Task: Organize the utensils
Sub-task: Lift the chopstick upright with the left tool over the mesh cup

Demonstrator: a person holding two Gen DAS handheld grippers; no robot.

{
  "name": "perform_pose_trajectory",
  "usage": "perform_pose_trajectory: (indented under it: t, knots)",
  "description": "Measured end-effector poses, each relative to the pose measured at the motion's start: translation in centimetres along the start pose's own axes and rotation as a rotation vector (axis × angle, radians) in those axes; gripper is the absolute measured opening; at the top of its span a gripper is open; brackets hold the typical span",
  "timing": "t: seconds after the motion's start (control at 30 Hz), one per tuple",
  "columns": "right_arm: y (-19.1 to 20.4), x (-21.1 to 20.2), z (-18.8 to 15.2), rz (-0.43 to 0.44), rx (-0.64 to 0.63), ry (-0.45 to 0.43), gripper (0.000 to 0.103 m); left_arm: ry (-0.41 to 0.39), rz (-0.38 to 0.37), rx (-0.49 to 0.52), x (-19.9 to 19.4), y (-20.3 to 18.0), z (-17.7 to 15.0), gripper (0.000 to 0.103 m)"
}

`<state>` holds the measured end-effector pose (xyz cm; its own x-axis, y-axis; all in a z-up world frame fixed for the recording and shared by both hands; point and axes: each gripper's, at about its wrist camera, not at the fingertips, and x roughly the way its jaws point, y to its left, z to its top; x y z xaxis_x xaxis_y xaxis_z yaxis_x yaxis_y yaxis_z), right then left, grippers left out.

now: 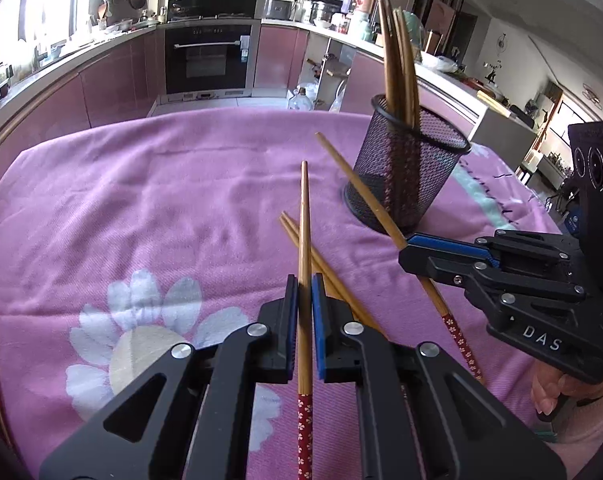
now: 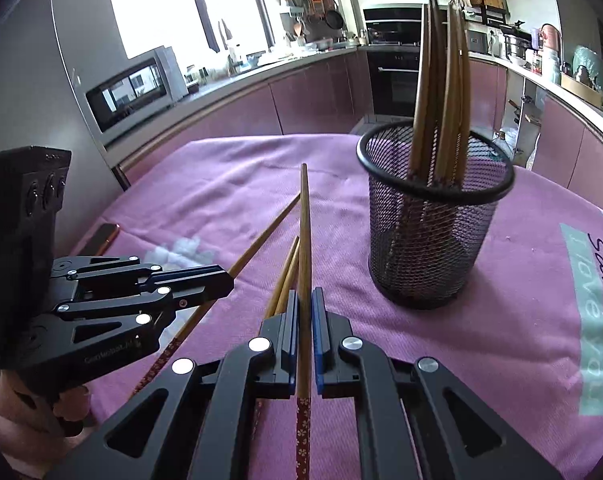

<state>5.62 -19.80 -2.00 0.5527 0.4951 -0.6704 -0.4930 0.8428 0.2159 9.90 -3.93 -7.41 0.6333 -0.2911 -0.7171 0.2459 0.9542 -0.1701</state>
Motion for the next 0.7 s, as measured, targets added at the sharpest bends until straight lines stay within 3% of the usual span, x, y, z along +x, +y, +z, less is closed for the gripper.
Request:
perform_pose_trajectory:
  t: [0.7]
  knots:
    - [-1.1,-4.5,0.1,-0.001,0.047,-0.123,0.005,-0.083,-0.102,0.005,-4.2,-1.1,1.2,0.008]
